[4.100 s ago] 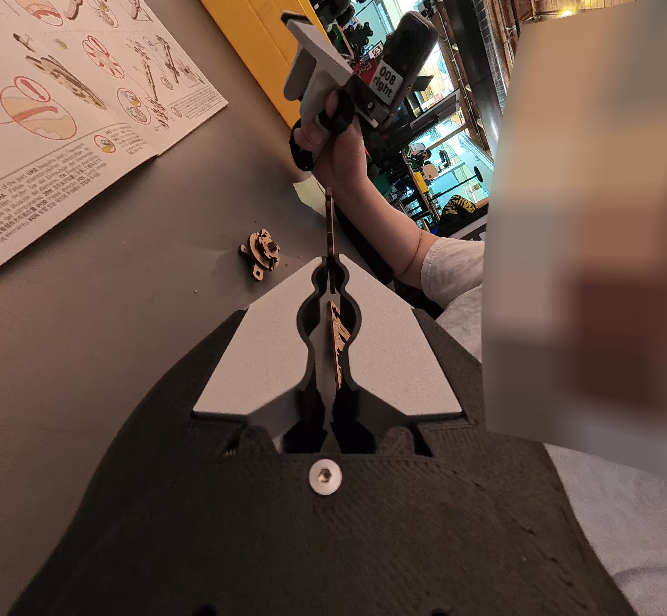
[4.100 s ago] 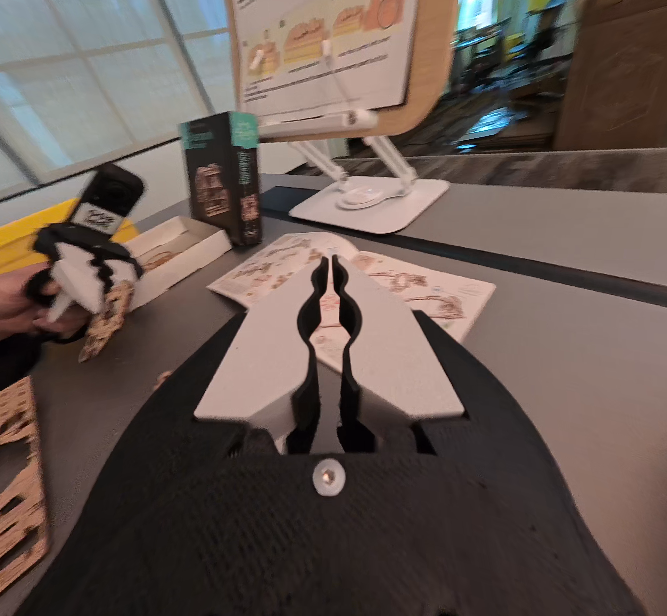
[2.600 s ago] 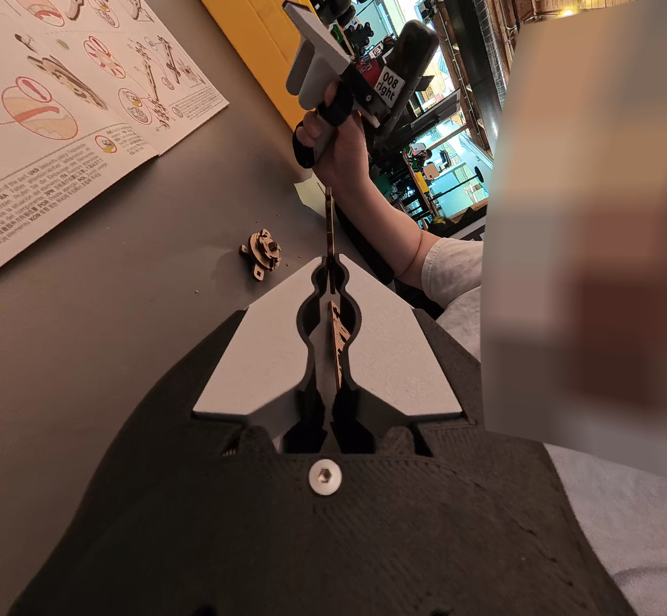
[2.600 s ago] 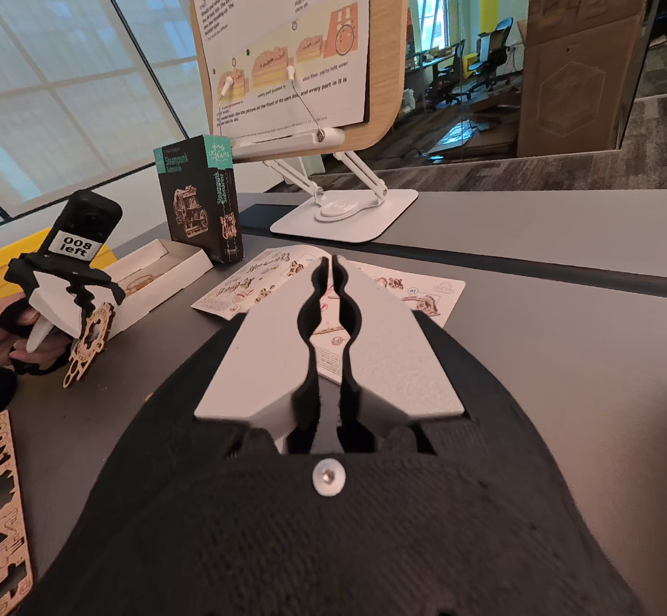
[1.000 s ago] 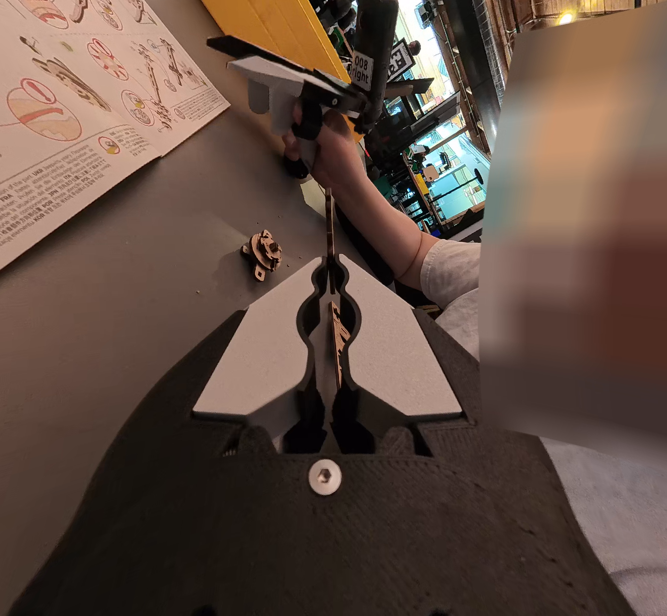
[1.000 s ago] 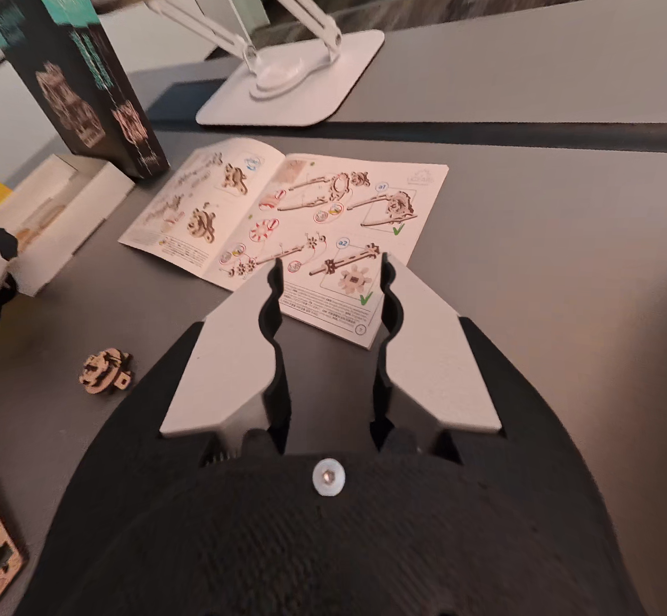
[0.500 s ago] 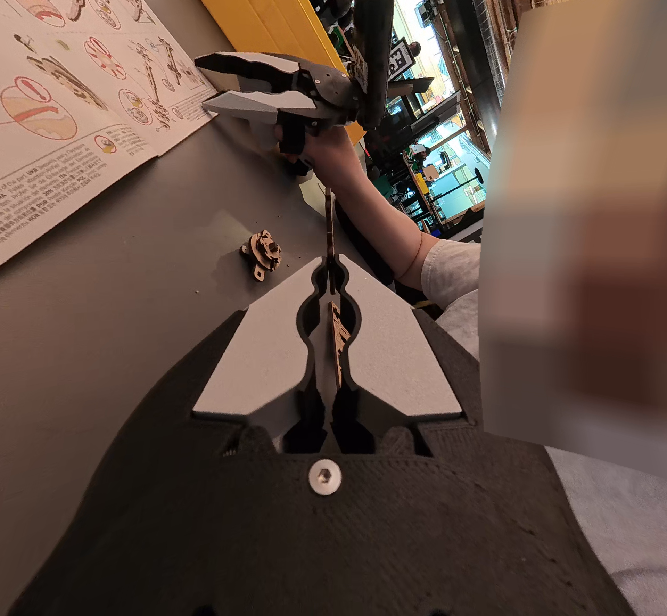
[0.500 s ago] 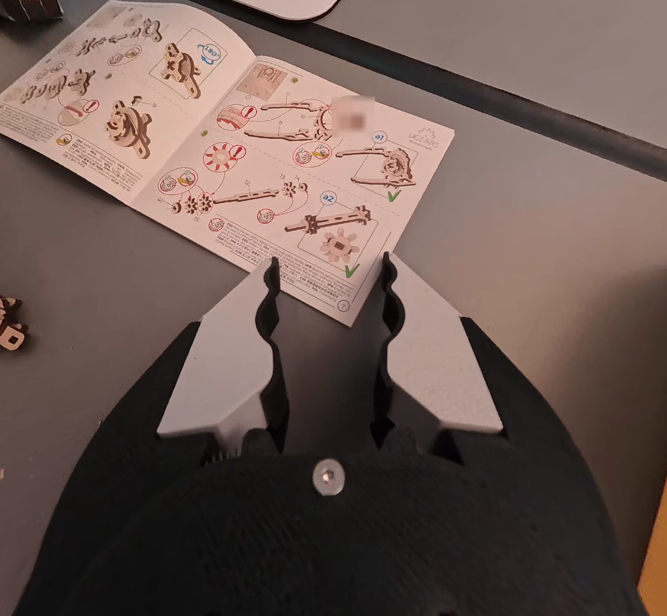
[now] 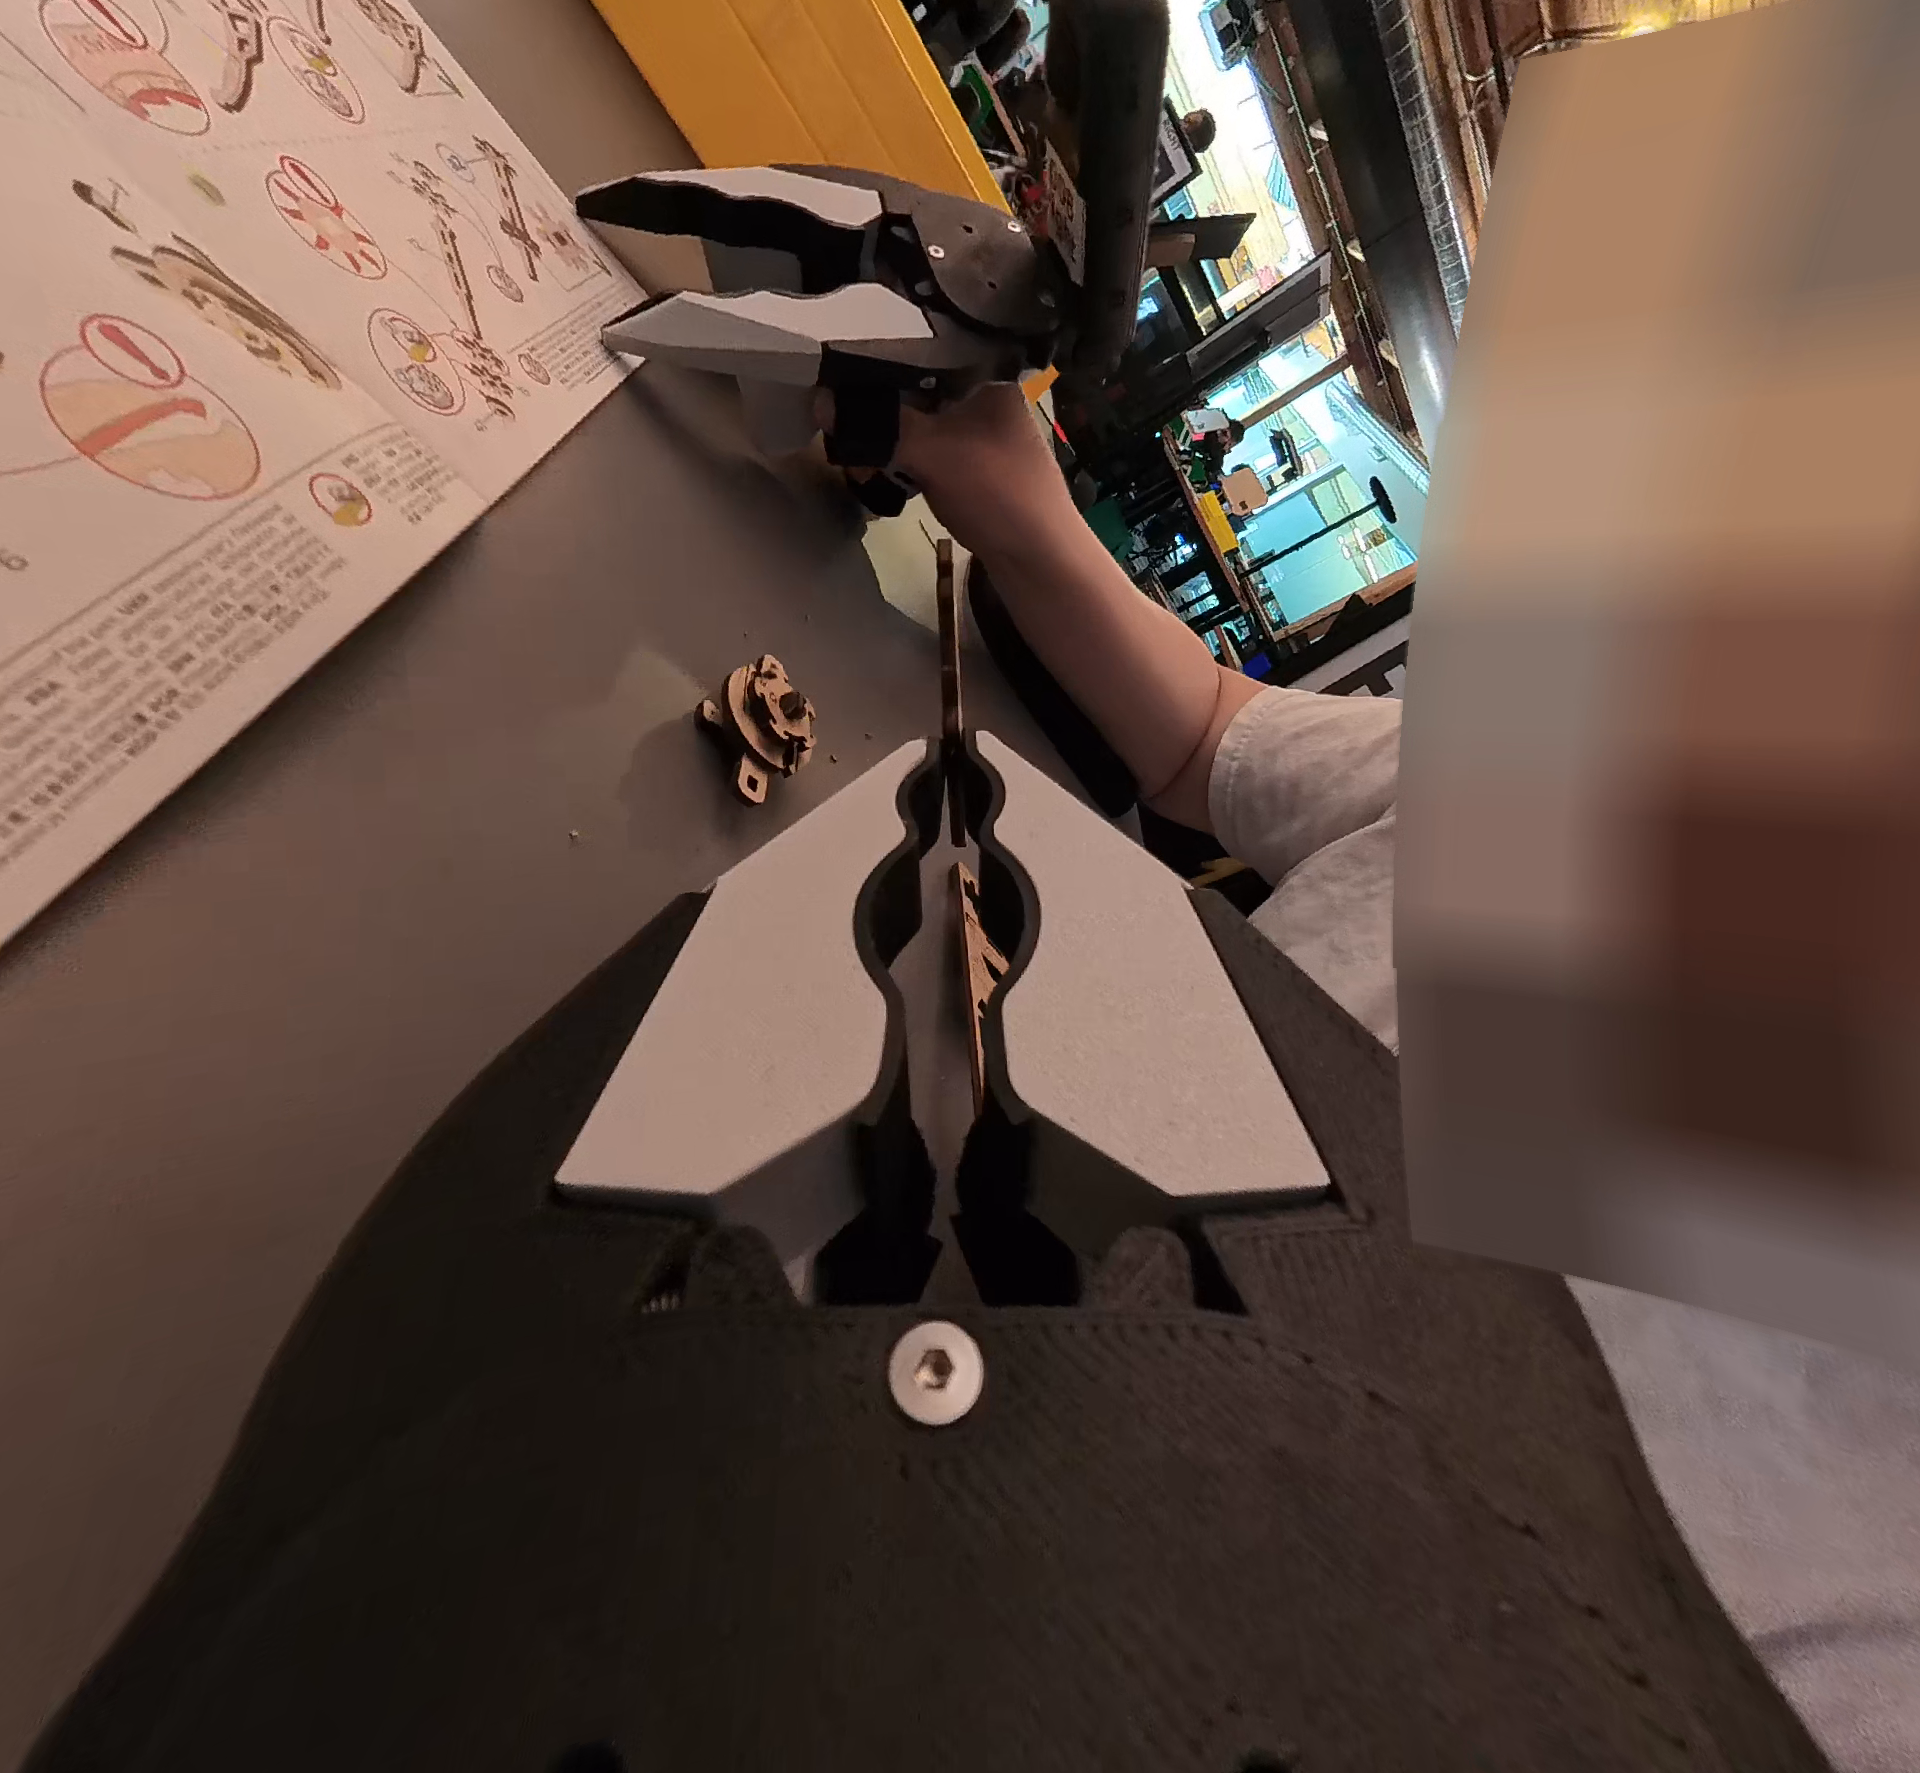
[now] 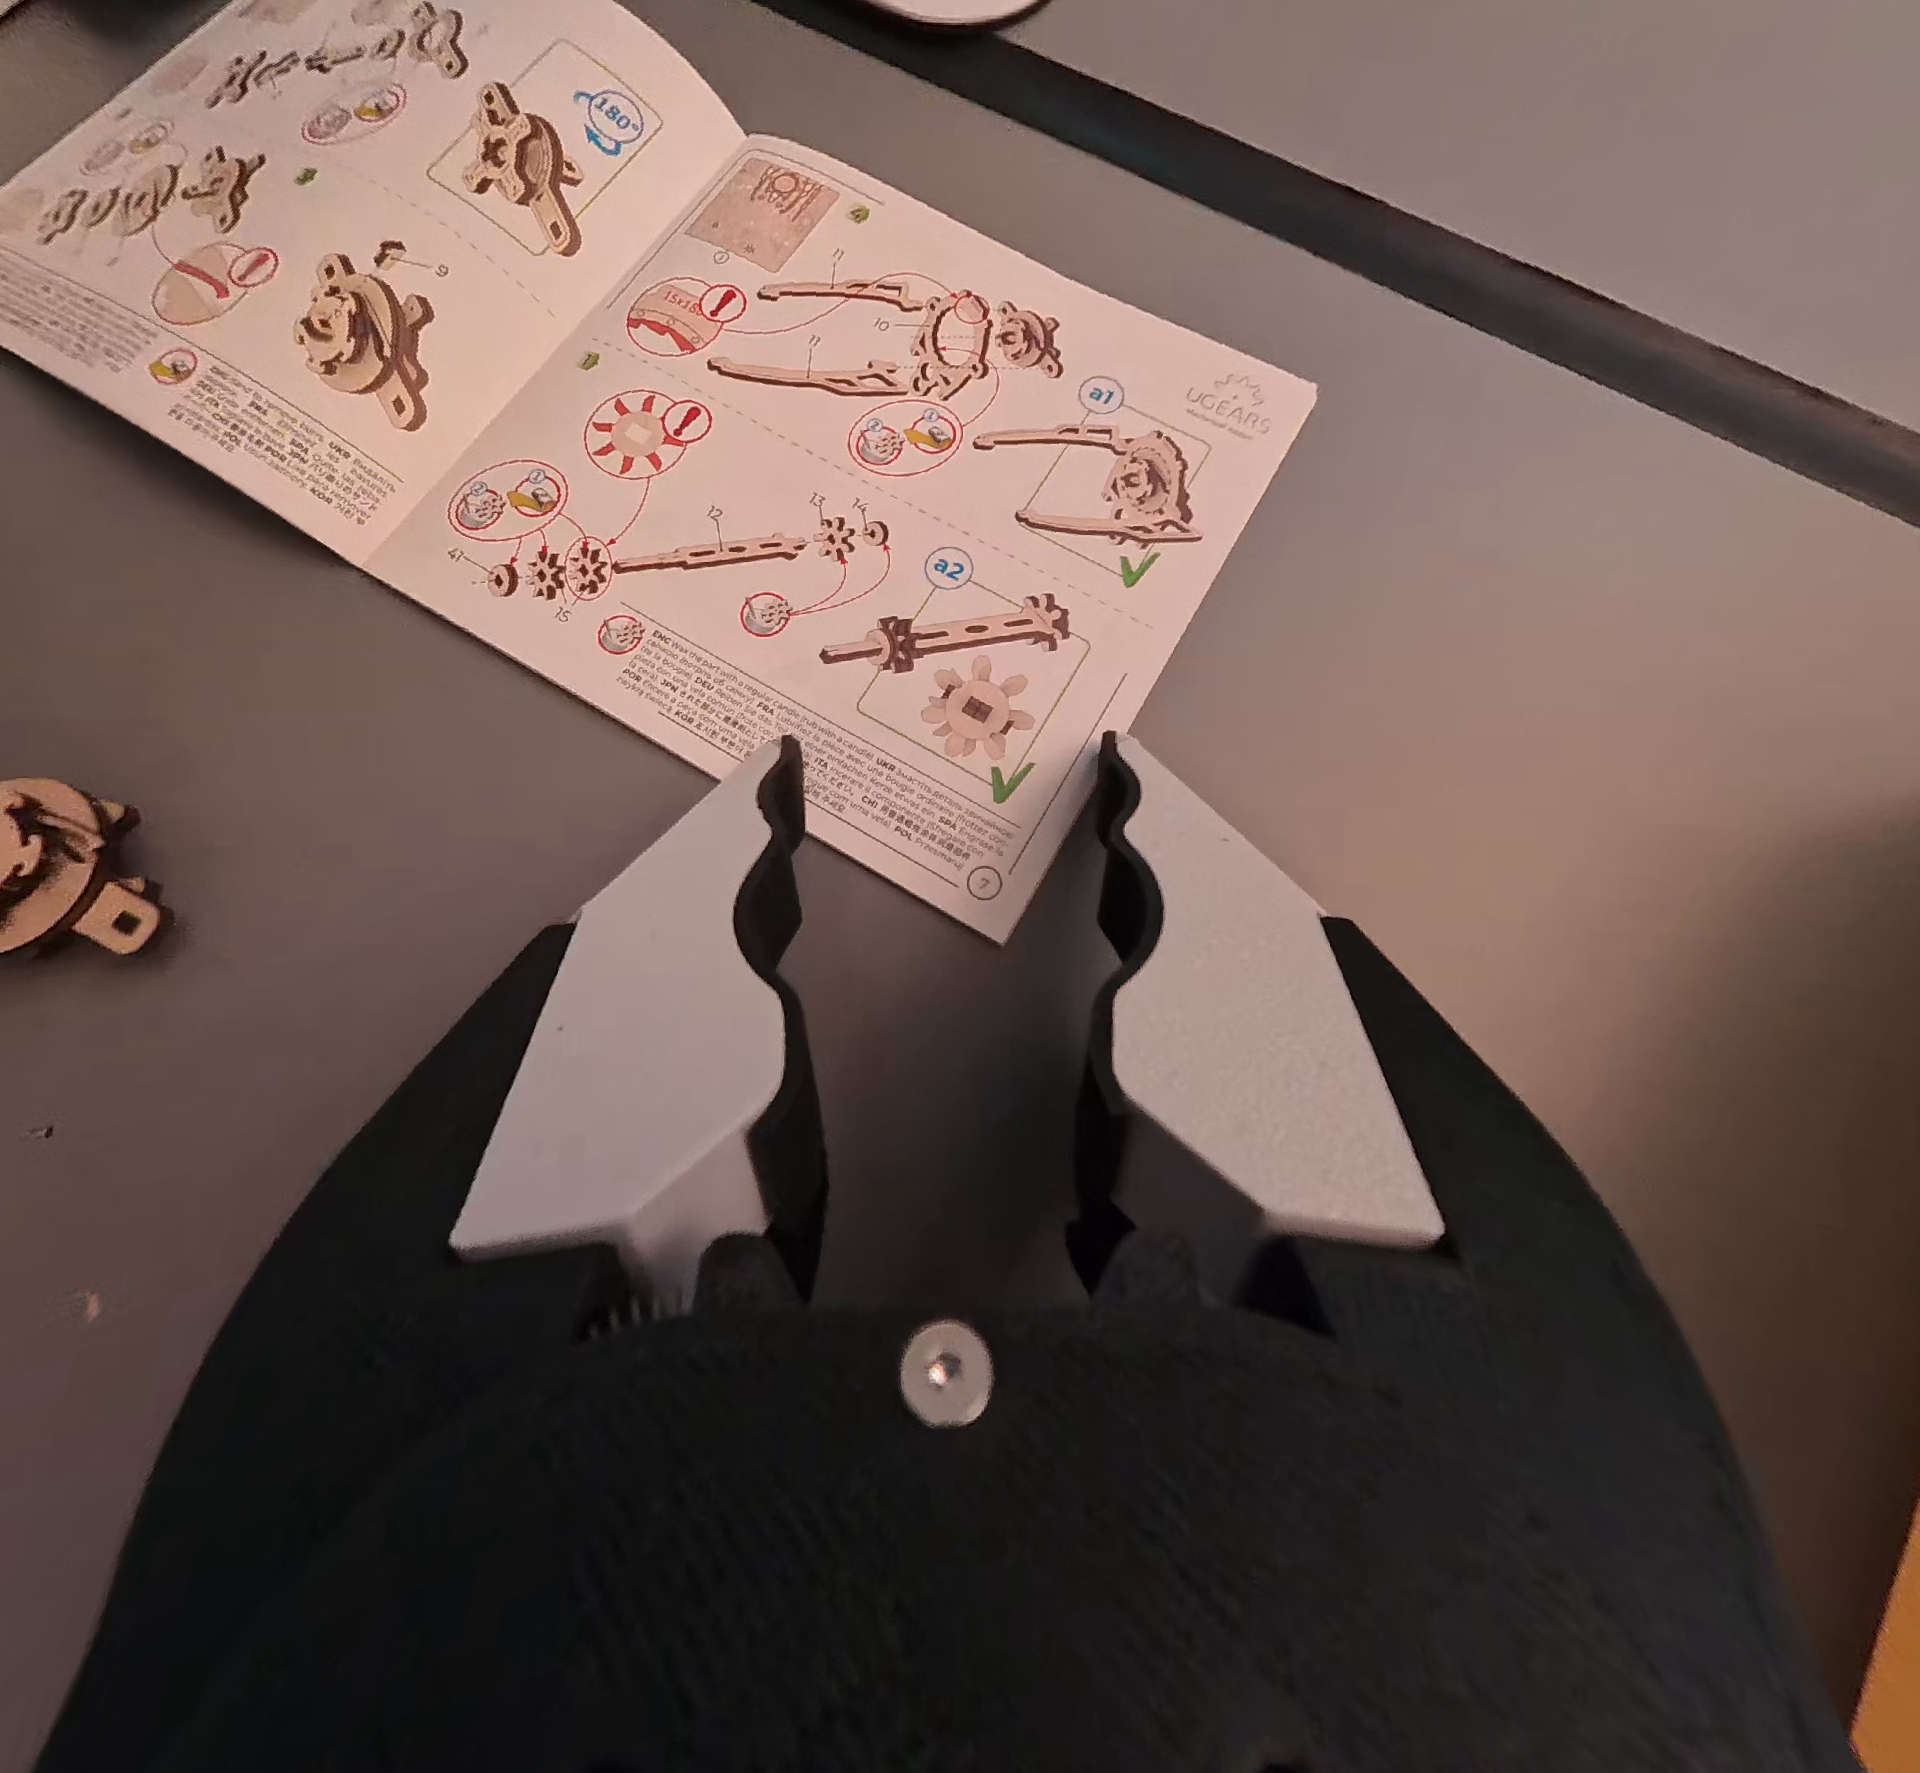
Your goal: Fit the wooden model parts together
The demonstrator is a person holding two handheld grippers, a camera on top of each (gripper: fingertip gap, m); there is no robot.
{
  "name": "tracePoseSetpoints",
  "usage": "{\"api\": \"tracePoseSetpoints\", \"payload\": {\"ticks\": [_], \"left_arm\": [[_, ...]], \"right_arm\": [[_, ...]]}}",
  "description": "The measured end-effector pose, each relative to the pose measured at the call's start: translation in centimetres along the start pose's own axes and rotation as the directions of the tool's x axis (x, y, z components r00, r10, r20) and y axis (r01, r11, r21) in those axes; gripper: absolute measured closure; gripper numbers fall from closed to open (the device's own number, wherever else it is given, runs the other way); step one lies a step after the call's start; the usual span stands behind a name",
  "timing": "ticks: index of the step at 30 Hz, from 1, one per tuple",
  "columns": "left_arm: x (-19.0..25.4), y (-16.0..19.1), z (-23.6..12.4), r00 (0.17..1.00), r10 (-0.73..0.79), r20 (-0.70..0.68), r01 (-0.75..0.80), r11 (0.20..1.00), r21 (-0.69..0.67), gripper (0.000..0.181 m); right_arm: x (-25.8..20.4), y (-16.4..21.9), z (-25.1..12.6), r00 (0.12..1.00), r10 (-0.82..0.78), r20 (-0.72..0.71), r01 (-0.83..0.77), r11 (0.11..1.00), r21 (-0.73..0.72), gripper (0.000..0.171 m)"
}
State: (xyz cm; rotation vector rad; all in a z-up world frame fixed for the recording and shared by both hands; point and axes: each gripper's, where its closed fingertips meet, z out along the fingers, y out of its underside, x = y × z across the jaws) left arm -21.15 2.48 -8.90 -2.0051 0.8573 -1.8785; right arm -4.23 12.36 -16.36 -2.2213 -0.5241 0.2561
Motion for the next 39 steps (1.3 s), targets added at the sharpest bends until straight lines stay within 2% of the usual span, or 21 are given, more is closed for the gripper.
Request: {"api": "tracePoseSetpoints", "payload": {"ticks": [2, 5, 11, 17, 21, 24, 39], "left_arm": [[0.0, 0.0, 0.0, 1.000, 0.001, 0.000, -0.001, 1.000, 0.000, 0.181], [0.0, 0.0, 0.0, 1.000, -0.001, -0.001, 0.001, 1.000, 0.001, 0.181], [0.0, 0.0, 0.0, 1.000, -0.002, 0.000, 0.002, 1.000, 0.000, 0.181], [0.0, 0.0, 0.0, 1.000, -0.002, 0.000, 0.002, 1.000, 0.000, 0.181], [-0.1, 0.0, -0.1, 1.000, -0.004, -0.002, 0.004, 1.000, 0.003, 0.181], [-0.1, -0.1, -0.1, 1.000, -0.006, -0.002, 0.006, 1.000, 0.005, 0.181], [-0.1, -0.1, -0.2, 1.000, -0.007, -0.003, 0.007, 1.000, 0.009, 0.181]], "right_arm": [[-0.5, 0.1, -0.1, 1.000, -0.012, 0.005, 0.012, 1.000, -0.010, 0.116], [-1.3, 0.1, -0.2, 0.999, -0.038, 0.020, 0.038, 0.999, -0.016, 0.128], [-1.5, 0.2, -0.3, 0.999, -0.037, 0.014, 0.038, 0.999, -0.020, 0.131], [-1.6, 0.2, -0.3, 0.999, -0.033, 0.017, 0.033, 0.999, -0.020, 0.130], [-0.9, 0.0, -0.3, 0.999, -0.045, -0.013, 0.045, 0.999, -0.007, 0.120], [-0.8, -0.1, -0.3, 1.000, 0.004, 0.009, -0.004, 1.000, 0.002, 0.116], [-1.1, 0.2, -0.1, 1.000, 0.000, 0.020, 0.001, 1.000, -0.015, 0.116]]}}
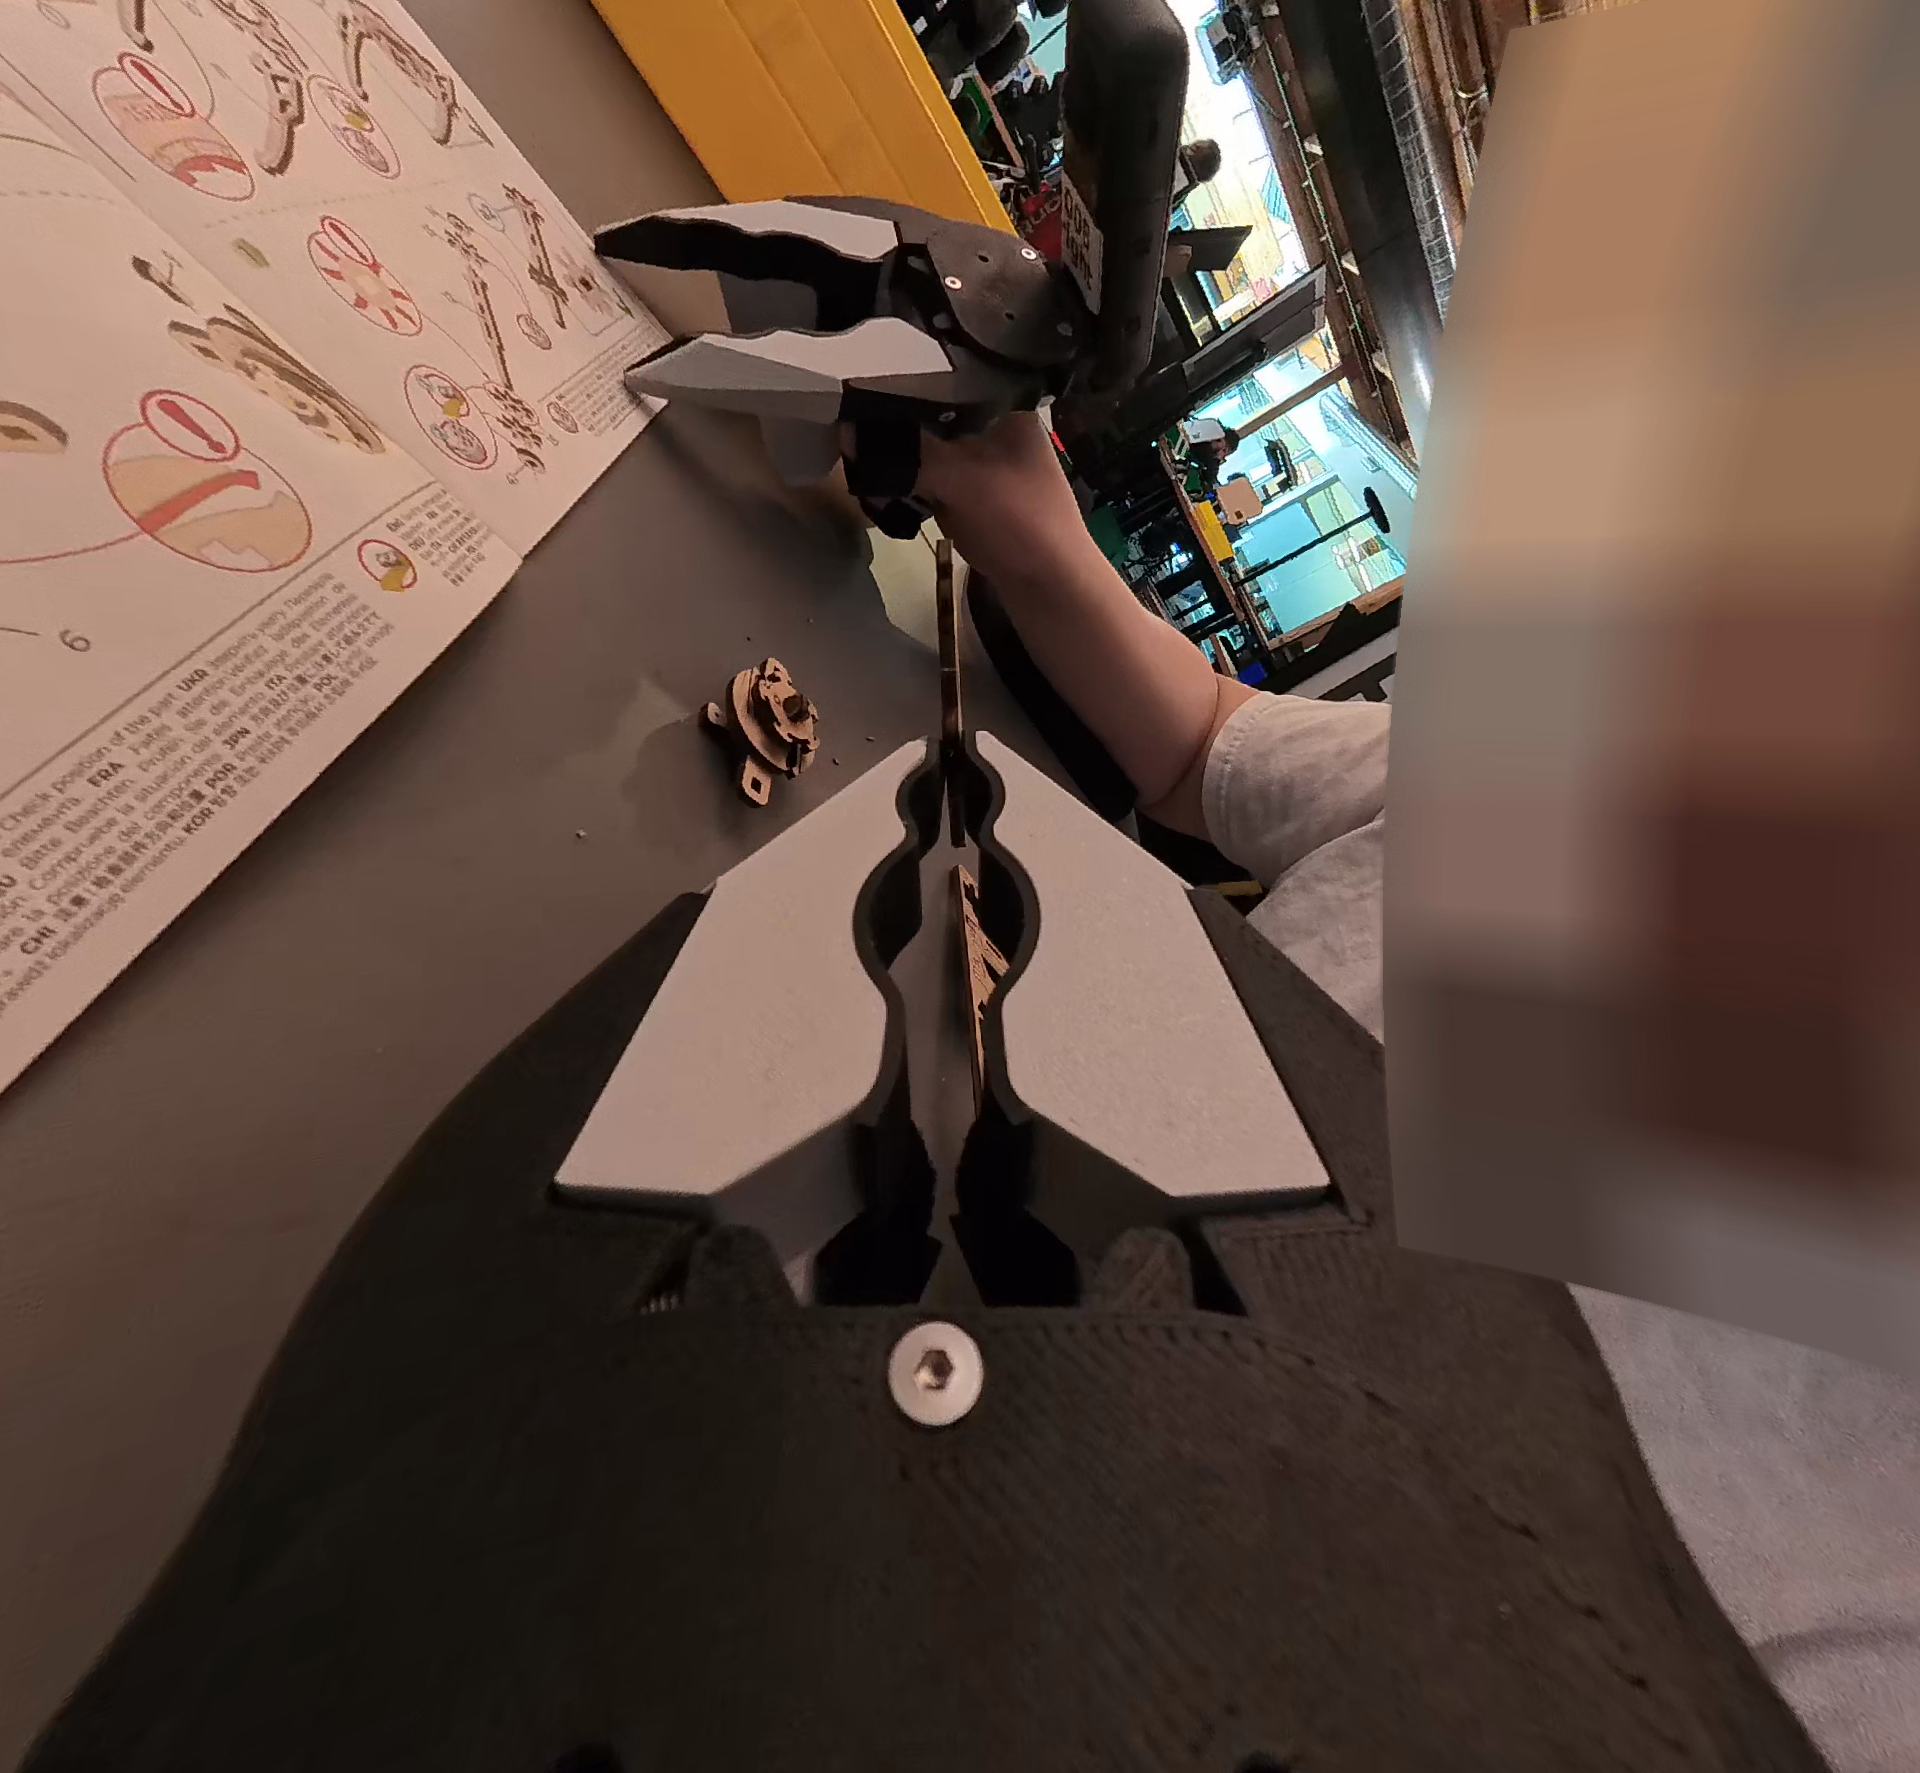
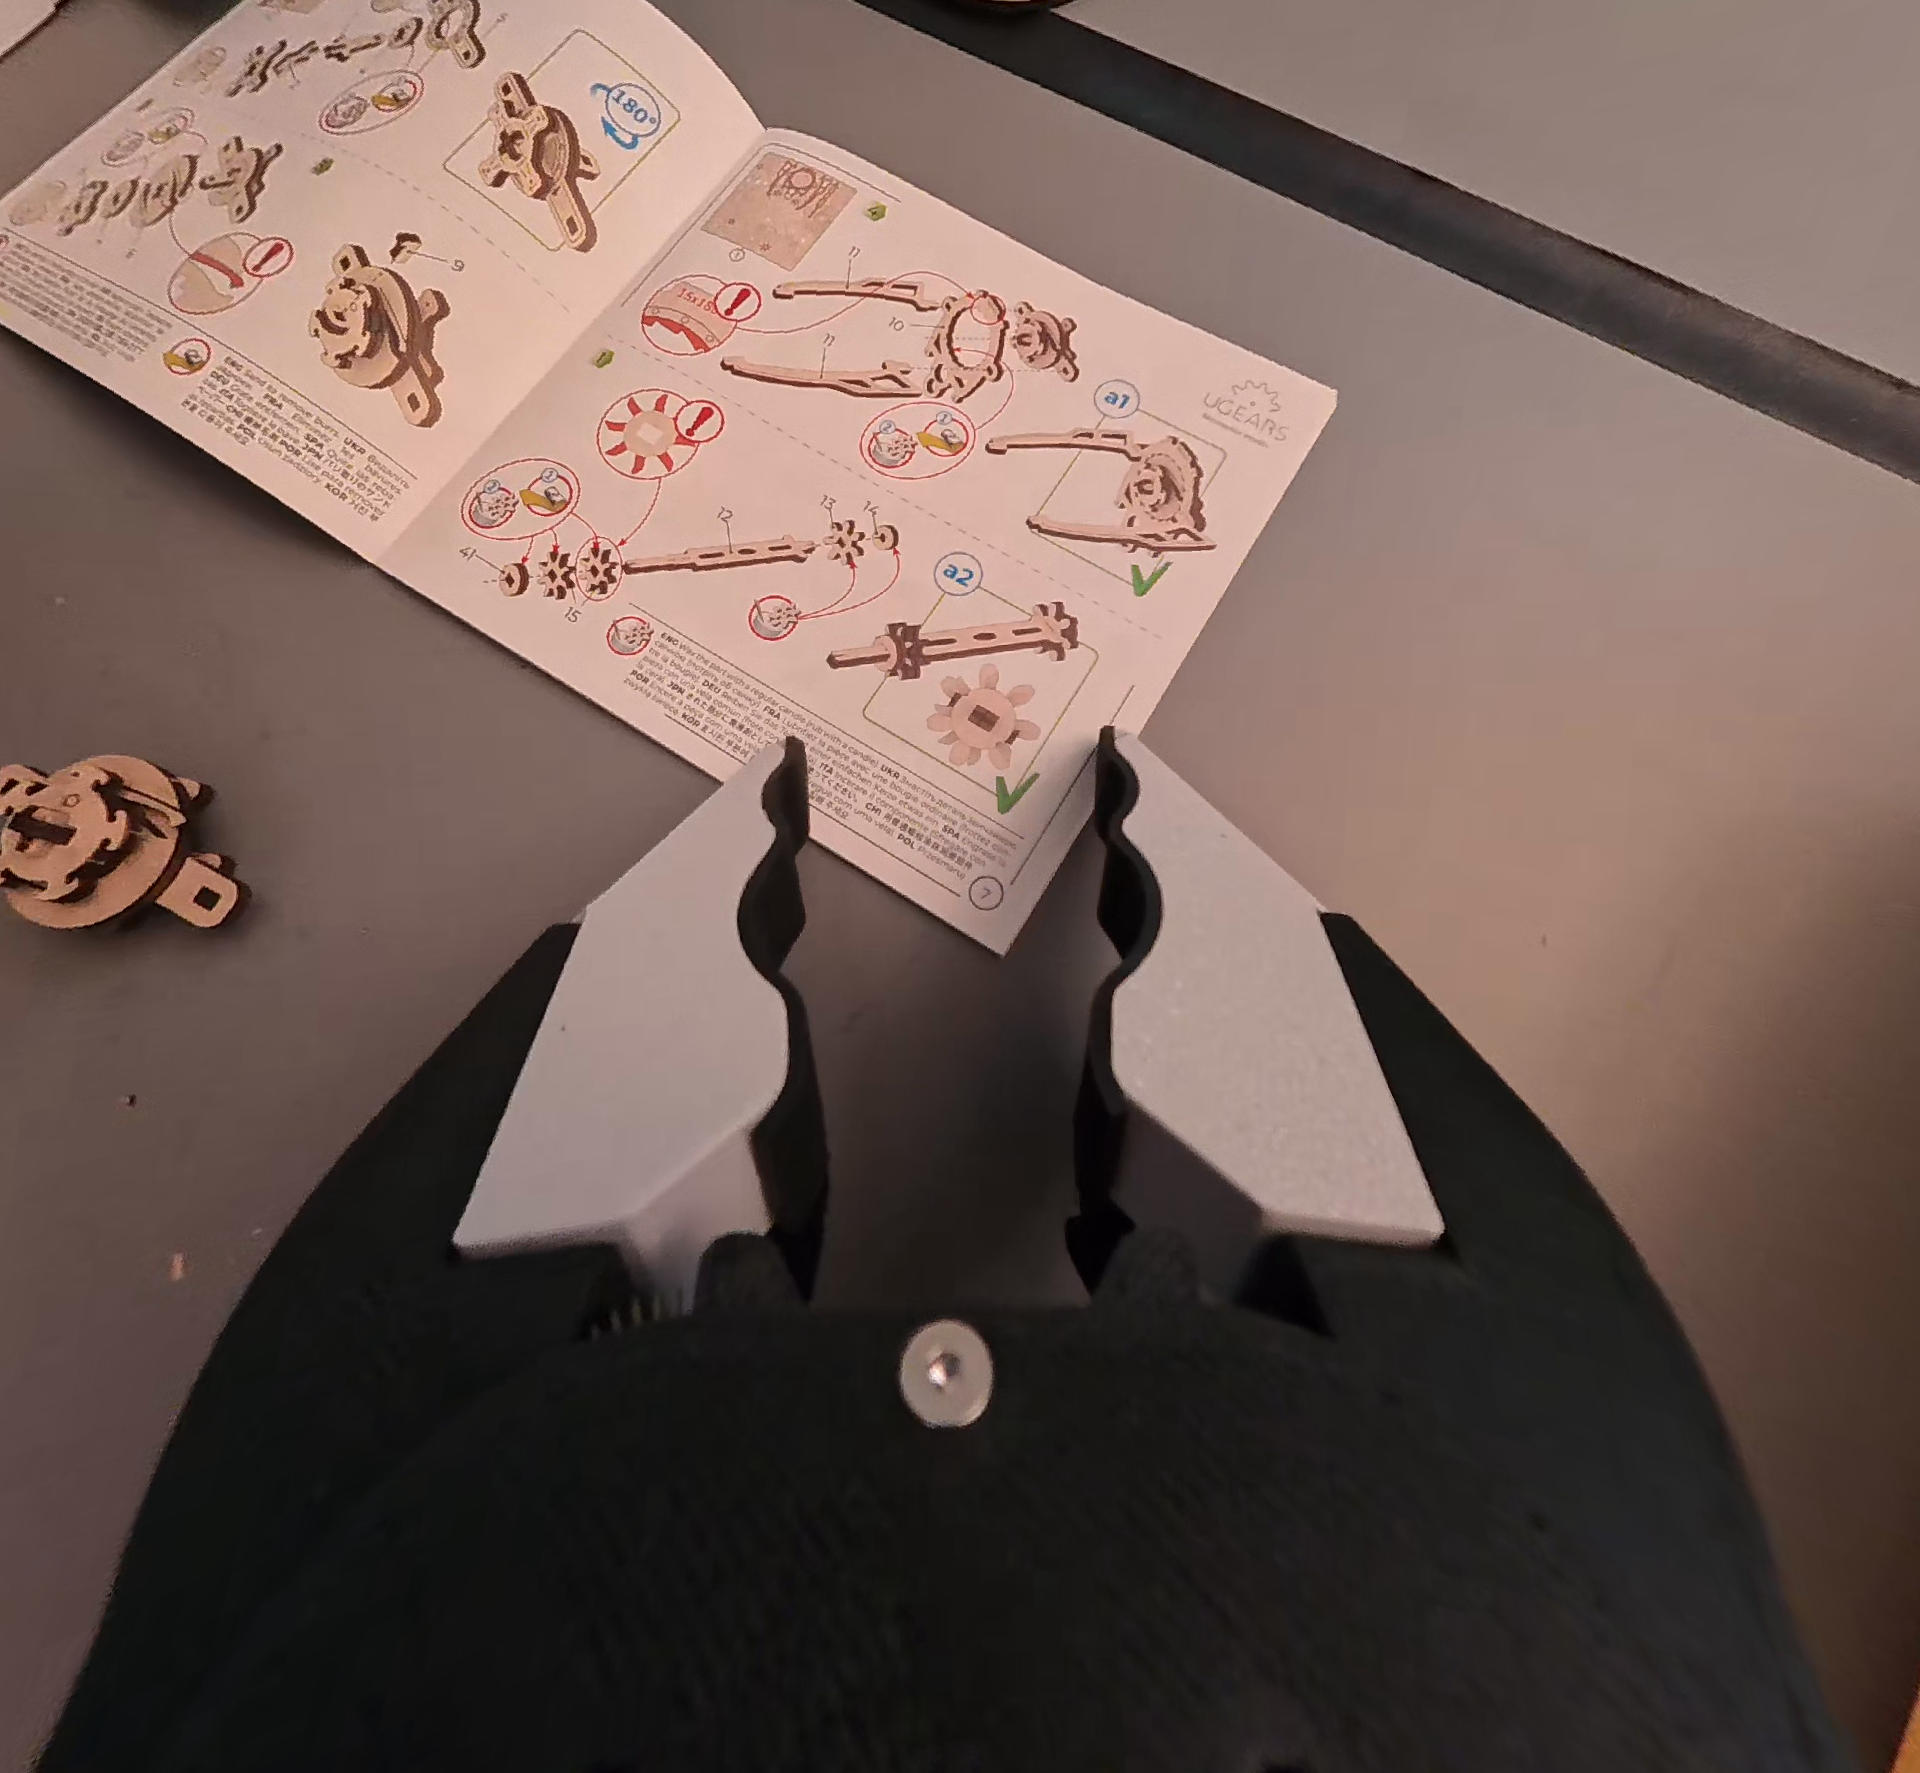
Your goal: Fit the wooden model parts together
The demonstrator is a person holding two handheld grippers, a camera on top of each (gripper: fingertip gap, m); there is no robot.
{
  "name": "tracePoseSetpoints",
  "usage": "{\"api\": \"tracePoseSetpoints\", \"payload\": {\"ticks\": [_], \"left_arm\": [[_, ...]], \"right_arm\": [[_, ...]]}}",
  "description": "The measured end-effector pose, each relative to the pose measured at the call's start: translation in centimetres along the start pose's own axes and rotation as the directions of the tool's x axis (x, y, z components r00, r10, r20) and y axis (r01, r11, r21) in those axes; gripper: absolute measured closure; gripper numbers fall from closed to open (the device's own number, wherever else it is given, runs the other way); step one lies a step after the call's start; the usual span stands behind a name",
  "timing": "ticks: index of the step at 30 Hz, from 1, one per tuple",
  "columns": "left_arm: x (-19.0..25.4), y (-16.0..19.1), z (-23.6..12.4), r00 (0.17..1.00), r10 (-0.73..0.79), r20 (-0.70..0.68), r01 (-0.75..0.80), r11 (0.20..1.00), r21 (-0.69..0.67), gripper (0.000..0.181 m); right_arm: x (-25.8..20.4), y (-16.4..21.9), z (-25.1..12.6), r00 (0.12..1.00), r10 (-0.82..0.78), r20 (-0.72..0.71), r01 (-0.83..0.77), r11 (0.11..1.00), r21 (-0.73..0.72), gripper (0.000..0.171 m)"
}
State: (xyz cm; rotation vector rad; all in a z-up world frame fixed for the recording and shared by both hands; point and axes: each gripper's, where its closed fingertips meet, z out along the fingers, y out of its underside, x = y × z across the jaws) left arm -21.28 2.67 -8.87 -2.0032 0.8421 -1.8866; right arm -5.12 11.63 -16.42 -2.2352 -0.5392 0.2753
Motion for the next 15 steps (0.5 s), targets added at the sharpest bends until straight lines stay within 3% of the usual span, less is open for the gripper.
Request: {"api": "tracePoseSetpoints", "payload": {"ticks": [15], "left_arm": [[0.2, 0.1, 0.2, 1.000, 0.007, -0.001, -0.007, 1.000, -0.005, 0.181]], "right_arm": [[0.3, -3.1, -1.0, 1.000, -0.016, -0.006, 0.017, 0.979, 0.205, 0.119]]}}
